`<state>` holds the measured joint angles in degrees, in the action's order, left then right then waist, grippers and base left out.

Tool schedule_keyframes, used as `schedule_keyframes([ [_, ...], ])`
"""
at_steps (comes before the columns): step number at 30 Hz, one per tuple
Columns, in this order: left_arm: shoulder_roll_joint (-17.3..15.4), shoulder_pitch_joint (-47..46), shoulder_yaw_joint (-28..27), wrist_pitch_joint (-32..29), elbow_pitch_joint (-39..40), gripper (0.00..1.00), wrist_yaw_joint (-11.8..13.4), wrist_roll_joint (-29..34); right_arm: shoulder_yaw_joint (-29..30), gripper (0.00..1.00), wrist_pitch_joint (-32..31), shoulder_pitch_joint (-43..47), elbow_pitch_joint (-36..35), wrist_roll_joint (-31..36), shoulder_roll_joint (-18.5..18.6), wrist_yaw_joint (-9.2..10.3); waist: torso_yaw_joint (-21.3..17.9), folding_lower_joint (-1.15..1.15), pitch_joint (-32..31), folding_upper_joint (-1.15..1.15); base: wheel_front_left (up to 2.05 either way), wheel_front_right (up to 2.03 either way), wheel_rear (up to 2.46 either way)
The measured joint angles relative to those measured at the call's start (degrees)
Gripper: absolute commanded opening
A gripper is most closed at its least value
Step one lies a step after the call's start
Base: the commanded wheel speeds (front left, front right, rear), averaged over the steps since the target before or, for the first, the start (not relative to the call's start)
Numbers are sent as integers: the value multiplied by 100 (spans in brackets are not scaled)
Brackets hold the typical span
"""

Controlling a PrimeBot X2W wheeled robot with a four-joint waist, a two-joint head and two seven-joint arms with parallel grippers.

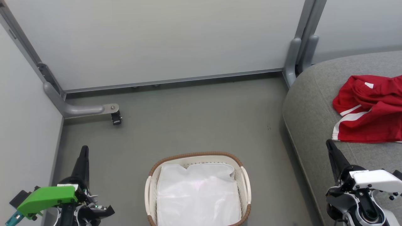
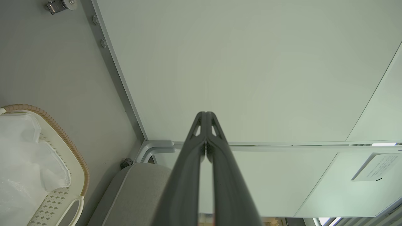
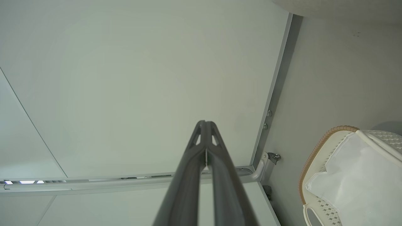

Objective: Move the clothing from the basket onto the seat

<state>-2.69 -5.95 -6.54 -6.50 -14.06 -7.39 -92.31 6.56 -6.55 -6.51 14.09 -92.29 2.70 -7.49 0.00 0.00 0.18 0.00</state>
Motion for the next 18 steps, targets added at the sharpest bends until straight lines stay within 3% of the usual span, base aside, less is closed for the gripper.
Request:
schedule_keyframes([
  [18,0,0,0,0,0,0,0,-1,0,0,0,0,0,0,0,0,0,0,0,0,0,0,0],
])
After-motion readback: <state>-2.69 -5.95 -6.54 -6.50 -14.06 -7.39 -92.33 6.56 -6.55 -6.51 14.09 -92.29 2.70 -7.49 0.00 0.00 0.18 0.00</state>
